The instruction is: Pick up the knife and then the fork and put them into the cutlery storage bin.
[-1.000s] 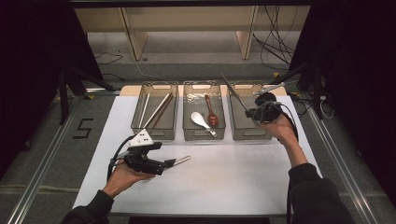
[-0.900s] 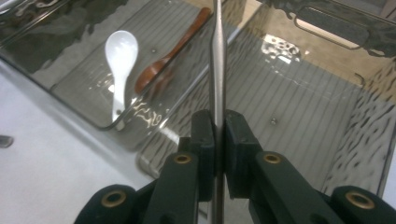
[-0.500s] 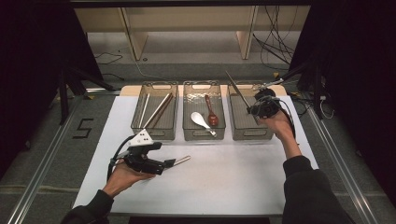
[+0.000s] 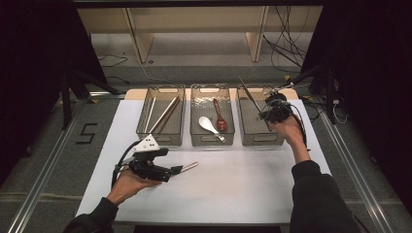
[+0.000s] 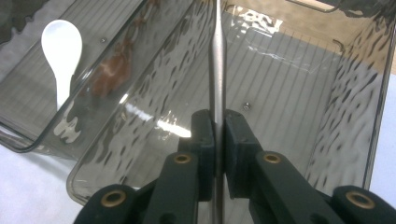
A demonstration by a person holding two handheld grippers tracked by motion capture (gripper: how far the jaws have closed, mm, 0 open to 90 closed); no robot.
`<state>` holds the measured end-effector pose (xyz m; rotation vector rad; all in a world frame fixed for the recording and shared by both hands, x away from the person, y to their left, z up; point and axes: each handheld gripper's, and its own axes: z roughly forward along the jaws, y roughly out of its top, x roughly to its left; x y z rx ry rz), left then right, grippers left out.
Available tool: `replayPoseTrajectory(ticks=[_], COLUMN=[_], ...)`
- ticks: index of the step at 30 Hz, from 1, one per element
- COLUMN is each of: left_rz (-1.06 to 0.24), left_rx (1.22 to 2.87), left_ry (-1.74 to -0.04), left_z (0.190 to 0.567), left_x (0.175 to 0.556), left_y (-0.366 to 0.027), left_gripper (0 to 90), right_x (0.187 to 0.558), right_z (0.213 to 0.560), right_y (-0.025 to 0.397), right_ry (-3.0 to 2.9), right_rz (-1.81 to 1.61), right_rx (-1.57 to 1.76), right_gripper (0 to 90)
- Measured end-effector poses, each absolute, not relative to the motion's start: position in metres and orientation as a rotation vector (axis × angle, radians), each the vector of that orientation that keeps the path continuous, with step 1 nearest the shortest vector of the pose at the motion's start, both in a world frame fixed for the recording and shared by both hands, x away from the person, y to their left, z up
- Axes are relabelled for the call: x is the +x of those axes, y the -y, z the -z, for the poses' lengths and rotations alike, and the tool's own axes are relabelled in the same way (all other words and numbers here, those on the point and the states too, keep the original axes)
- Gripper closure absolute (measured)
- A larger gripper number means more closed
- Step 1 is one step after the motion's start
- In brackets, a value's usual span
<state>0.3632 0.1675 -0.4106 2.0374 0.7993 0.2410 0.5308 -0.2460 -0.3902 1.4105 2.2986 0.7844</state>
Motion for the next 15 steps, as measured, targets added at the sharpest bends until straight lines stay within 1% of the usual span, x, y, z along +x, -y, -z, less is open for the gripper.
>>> replayPoseTrajectory(ticks=[12, 14, 15], left_rz=[-0.239, -0.239, -0.239], left_rx=[2.036, 2.036, 2.037], left_ry=[-0.801, -0.803, -0.803], left_z=[0.411, 0.411, 0.411], left_x=[0.364, 0.364, 0.364], left_y=[-0.168, -0.168, -0.168], left_gripper=[15.6, 15.6, 15.6], right_x=[0.534, 0.535, 0.535], right_z=[0.400, 0.401, 0.401], right_y=[0.246, 0.244, 0.243], right_ry=[-2.303, -2.293, -2.290], right_rz=[-0.715, -0.695, -0.707], right_rx=[1.432, 1.439, 1.442], right_gripper=[83.4, 82.2, 77.3])
